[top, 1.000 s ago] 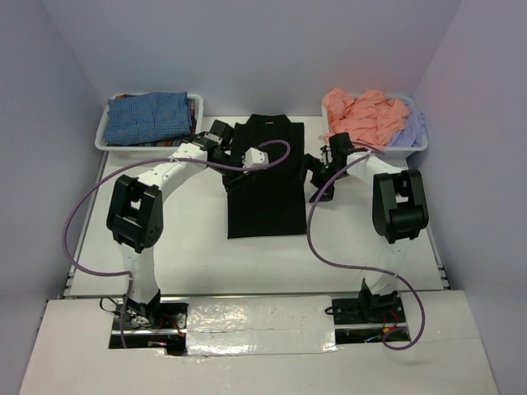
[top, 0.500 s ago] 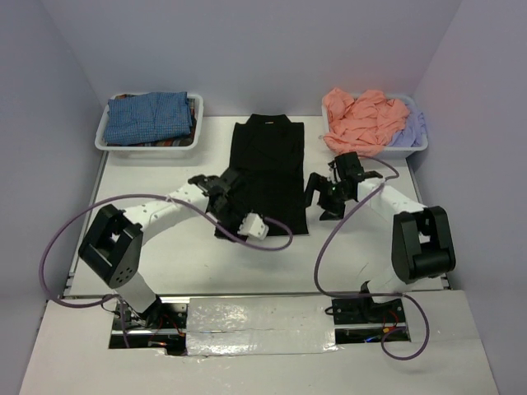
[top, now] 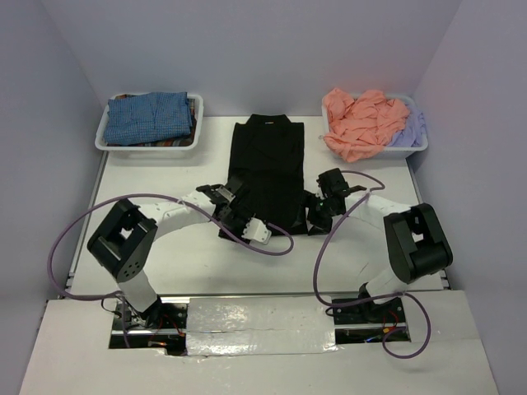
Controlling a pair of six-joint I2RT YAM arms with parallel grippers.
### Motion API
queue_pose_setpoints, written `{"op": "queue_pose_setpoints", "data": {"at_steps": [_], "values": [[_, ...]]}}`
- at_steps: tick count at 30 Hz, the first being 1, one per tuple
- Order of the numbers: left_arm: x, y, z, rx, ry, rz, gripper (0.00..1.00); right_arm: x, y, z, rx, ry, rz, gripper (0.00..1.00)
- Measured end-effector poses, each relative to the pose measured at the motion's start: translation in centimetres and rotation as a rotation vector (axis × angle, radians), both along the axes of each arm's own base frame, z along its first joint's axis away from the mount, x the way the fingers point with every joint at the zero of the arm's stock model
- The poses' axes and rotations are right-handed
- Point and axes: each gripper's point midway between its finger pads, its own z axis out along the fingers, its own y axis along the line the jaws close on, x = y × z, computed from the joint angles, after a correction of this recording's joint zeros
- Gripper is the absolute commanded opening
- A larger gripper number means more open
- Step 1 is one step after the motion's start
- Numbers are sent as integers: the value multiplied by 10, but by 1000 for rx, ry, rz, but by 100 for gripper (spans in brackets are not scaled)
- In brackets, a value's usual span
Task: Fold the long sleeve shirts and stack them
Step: Fold the shirt
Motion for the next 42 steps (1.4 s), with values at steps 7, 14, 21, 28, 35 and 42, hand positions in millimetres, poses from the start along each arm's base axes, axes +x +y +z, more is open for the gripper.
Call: {"op": "queue_pose_setpoints", "data": {"at_steps": [7,14,21,28,35,42], "values": [[-18,10,-15,35,41,-46,65,4,2,0,8,-18,-4,73],[-14,10,-16,48,-17,-38,58,9,7,-4,29,-19,-12,54],[7,10,-18,63,-110,50,0,5,8,-13,31,6,-3,13],[8,9,-17,55,-108,83,0,3,8,-15,25,2,21,0],[-3,14,-7,66,-56,115,0,-16,14,-6,-8,-4,117,0],[-35,28,35,36,-31,85,0,-50,26,29,-17,-38,227,0]]}}
